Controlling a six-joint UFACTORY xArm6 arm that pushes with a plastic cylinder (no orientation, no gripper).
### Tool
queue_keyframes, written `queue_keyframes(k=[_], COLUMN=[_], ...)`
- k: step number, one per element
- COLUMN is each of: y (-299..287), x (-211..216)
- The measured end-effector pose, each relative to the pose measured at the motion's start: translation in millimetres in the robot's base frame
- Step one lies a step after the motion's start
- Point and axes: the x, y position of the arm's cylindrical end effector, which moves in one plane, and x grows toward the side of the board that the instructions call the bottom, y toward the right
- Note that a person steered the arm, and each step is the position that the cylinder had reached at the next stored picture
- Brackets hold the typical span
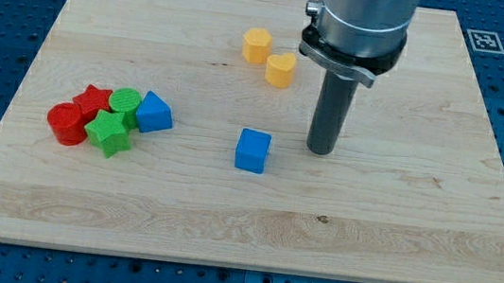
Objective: Move the blue cube closer to the group of blocks
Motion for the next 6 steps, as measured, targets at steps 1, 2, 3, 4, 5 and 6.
queue_keyframes(k=[1, 2, 3, 4, 5, 6], y=[1.3, 0.7, -3.7, -12.4, -37.6, -63.4], x=[2.8, 3.0, 7.1, 24.2, 26.6, 17.5])
